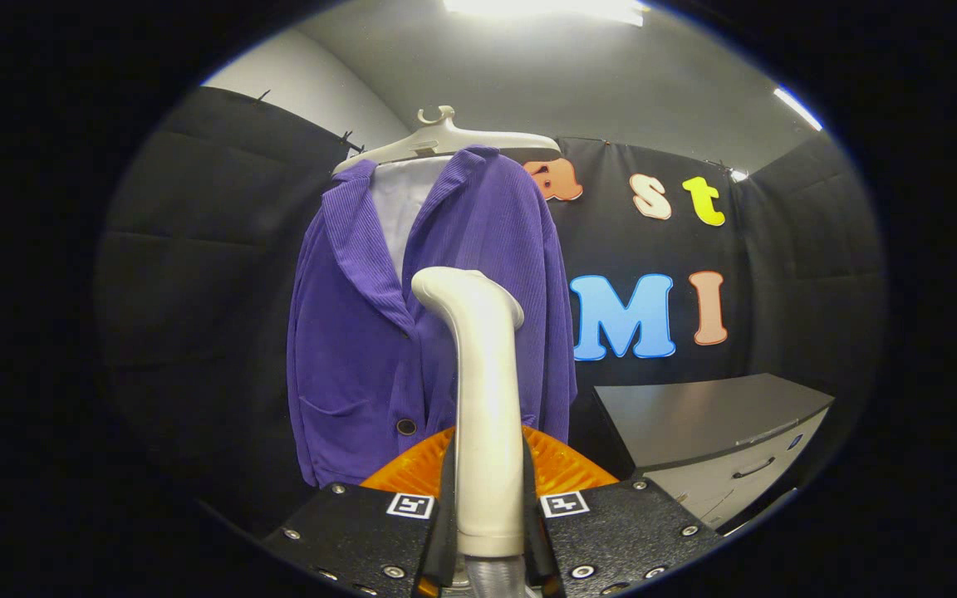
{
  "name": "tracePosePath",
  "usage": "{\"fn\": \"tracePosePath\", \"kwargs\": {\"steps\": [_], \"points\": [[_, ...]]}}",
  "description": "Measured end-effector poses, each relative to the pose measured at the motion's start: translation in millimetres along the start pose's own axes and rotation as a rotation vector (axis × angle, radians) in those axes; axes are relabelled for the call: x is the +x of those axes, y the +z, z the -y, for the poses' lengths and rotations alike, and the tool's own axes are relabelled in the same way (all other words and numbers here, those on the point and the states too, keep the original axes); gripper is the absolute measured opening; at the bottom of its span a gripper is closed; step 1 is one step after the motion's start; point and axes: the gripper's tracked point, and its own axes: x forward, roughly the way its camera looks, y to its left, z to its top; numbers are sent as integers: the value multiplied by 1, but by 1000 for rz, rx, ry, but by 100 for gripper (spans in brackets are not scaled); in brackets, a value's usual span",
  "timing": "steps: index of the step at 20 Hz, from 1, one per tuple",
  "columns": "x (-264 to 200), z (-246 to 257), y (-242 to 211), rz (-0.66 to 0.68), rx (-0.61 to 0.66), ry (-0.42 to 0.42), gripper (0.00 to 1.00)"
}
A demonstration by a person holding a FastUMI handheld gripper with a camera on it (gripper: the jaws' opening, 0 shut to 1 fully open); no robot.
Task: Iron the clothes twice with a garment steamer, once on the left side and once on the right side.
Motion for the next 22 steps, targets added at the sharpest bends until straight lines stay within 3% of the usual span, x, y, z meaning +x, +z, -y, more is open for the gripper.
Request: {"fn": "tracePosePath", "kwargs": {"steps": [22], "points": [[-27, 10, -106, -153, -35, -39, 32]]}}
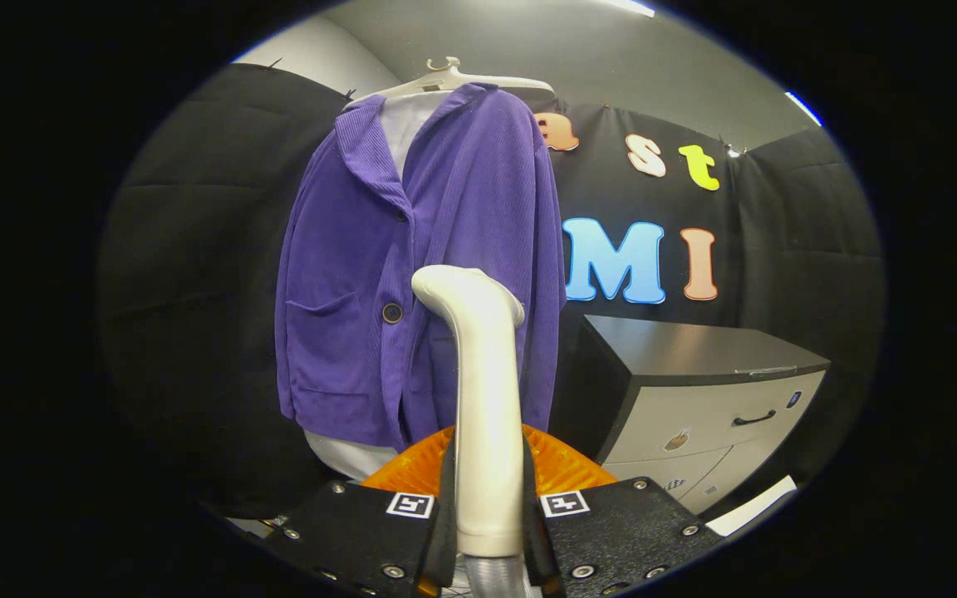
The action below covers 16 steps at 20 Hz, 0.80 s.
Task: Iron the clothes twice with a garment steamer, once on the left side and once on the right side.
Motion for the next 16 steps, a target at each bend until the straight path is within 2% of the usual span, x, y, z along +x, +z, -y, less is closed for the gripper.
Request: {"fn": "tracePosePath", "kwargs": {"steps": [3, 8, 16], "points": [[-3, 1, -15, -22, -7, -2, 32], [-7, 2, -71, -124, -1, -14, 32], [-22, -15, -142, -253, -26, 14, 32]]}}
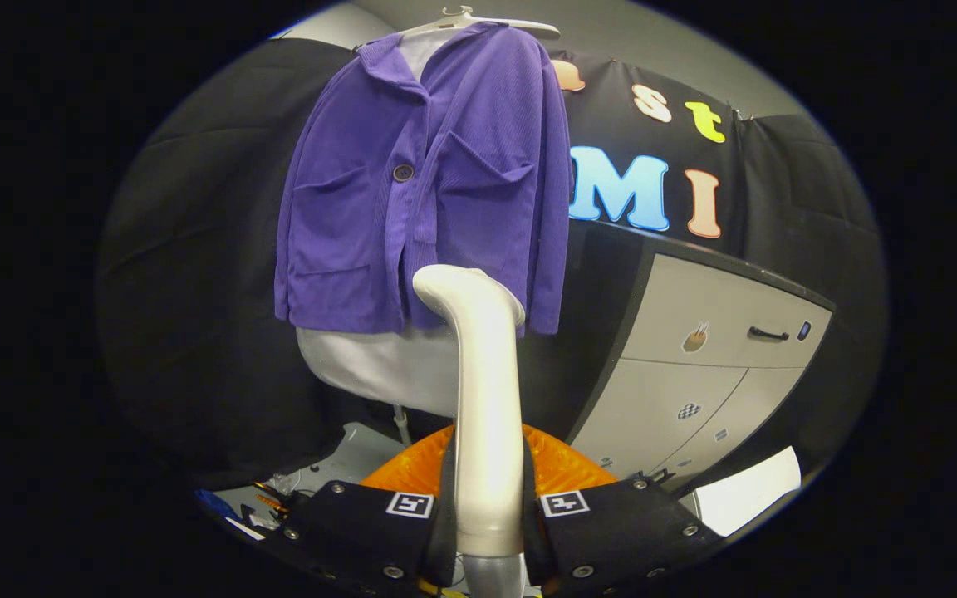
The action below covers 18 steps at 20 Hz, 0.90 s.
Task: Iron the clothes twice with a garment steamer, once on the left side and once on the right side.
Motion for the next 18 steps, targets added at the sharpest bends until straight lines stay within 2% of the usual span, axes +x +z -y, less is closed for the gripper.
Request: {"fn": "tracePosePath", "kwargs": {"steps": [3, 6, 18], "points": [[-10, -8, -13, -19, 0, 15, 32], [-28, -18, 2, 16, 25, 50, 32], [-100, -28, 190, 396, 51, 97, 32]]}}
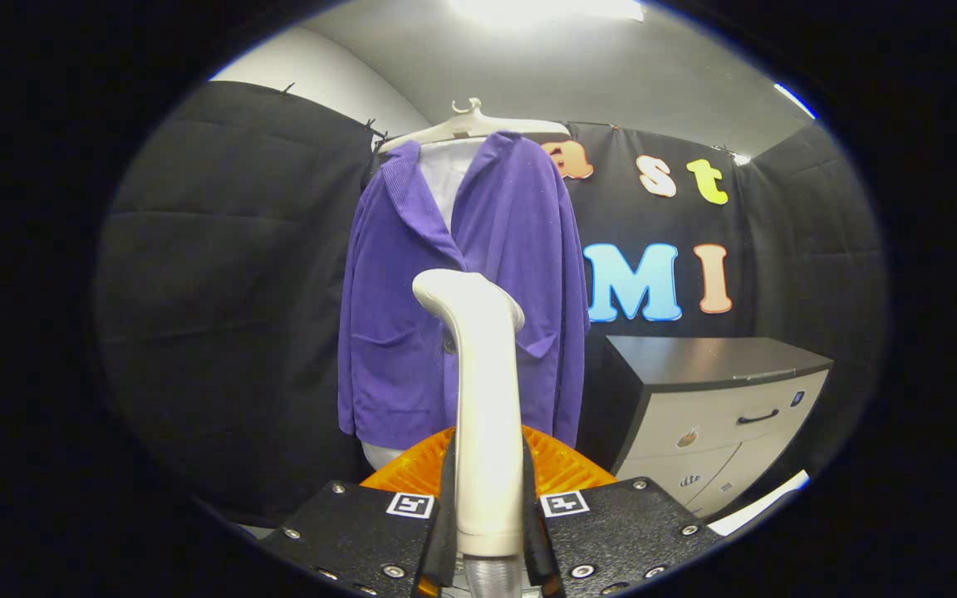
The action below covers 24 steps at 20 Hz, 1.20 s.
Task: Iron the clothes twice with a garment steamer, once on the left side and once on the right side.
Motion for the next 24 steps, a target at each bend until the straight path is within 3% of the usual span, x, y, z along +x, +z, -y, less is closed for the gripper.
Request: {"fn": "tracePosePath", "kwargs": {"steps": [8, 14, 19, 24], "points": [[22, -31, 110, 174, 23, 51, 33], [49, -60, 168, 239, 12, 88, 33], [85, -85, 193, 234, -34, 104, 33], [108, -99, 186, 200, -80, 97, 33]]}}
